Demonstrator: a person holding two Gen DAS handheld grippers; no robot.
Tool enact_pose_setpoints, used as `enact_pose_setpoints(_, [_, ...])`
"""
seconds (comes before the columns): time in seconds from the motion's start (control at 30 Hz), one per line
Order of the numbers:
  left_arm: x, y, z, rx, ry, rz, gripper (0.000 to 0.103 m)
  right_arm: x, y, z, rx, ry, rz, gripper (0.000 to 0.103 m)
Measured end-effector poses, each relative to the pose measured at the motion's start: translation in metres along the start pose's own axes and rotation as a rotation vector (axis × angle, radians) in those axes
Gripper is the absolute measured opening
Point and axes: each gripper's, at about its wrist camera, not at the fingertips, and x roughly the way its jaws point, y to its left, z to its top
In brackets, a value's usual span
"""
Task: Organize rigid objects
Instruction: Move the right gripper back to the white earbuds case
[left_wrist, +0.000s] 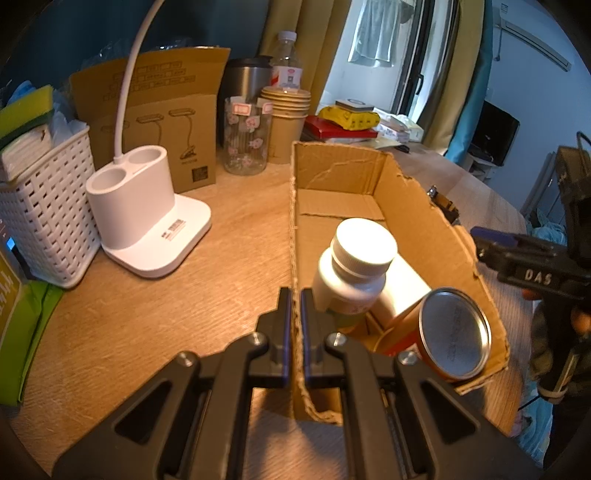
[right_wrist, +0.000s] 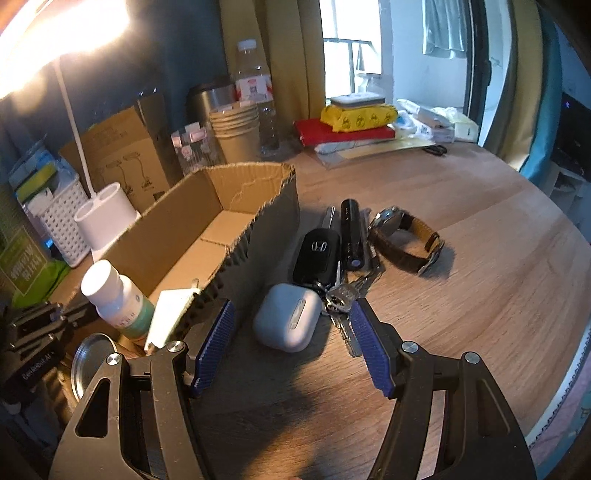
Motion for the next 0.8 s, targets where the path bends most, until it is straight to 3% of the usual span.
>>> enact_pose_setpoints(0.5, [0.001,0.001,-0.001,-0.001,0.001,-0.002,0.004,0.026,-0.006,-0.003,-0.038,0.043,0.038,0.069])
enact_pose_setpoints(0.8, [0.001,0.002,-0.001,-0.002,0.001,-0.003,0.004,0.030,-0.009,-0.009,-0.057,0.050,0.008,0.069])
